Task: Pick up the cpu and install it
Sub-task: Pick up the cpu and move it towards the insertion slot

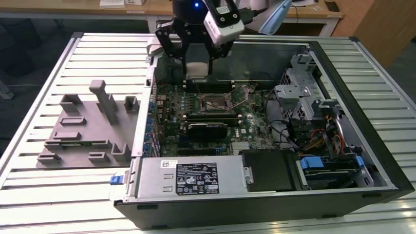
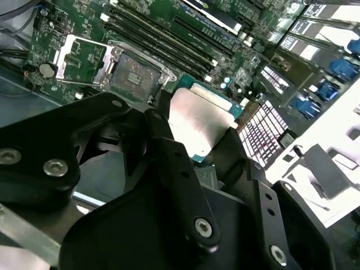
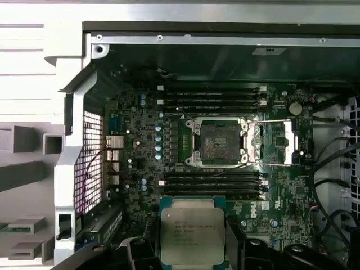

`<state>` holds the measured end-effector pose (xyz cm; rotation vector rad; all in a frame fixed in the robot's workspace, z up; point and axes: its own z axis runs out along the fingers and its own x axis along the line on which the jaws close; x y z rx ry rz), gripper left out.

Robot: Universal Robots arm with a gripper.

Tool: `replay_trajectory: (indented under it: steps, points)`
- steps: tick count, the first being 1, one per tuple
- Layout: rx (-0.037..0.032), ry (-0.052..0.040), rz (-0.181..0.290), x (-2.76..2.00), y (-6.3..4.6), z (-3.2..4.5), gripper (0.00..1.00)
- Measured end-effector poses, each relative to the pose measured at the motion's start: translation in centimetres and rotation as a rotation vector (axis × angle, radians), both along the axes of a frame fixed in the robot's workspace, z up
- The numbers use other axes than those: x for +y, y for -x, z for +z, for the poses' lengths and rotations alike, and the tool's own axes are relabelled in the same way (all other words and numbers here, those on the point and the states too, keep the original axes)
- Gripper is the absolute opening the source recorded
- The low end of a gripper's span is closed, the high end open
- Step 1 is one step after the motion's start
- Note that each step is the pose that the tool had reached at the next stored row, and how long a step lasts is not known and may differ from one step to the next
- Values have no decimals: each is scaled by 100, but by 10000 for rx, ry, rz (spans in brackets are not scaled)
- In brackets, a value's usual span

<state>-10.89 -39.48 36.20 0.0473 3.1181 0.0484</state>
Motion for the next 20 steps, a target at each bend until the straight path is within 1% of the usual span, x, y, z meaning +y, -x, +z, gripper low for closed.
replay_trajectory:
  steps: [14, 20]
  points:
    - [13, 37, 0, 11, -85, -252, 54]
    - [18, 42, 0, 22, -144, -339, 54]
